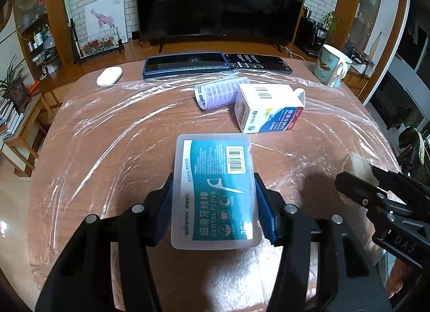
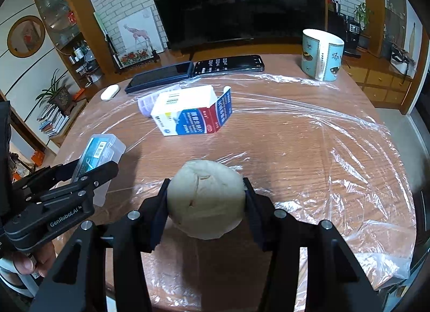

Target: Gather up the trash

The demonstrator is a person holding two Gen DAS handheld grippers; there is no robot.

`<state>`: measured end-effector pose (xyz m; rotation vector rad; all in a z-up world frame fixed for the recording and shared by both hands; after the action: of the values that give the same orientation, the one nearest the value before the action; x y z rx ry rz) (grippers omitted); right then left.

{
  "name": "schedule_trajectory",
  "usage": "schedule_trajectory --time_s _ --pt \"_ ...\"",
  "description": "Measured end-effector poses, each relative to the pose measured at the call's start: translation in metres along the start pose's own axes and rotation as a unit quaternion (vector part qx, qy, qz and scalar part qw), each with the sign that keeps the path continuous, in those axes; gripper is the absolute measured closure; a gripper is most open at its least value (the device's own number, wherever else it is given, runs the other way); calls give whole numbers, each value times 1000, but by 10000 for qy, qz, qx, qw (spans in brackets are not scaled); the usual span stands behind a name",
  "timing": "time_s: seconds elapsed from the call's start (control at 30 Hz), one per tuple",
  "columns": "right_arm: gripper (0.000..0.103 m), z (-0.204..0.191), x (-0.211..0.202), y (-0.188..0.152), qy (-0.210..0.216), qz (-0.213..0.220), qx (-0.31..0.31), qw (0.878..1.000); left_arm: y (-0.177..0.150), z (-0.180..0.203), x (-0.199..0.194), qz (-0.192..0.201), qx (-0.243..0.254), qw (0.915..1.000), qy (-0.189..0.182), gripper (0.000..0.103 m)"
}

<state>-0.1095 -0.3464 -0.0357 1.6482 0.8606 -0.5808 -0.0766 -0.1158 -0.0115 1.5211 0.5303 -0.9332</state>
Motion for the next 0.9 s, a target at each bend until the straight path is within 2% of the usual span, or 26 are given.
schedule_trajectory --time_s 0.5,0.9 --pt "53 -18 -22 -26 37 4 11 10000 -30 -11 -32 77 -25 9999 -147 48" --pt "53 -22 -38 -56 -126 -33 128 9998 -58 -14 -49 46 102 9994 -326 48"
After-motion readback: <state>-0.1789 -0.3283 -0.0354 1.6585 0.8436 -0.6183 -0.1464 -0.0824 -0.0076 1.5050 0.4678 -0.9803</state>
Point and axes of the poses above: each gripper's, at about its wrist camera, not at the fingertips, and x roughly the way its jaws point, z to its right, y to its top, the point moved 7 cm from there along x, roughly the way its jaws point, and after that the axes turned 2 degrees about x, right-handed, at the moved point
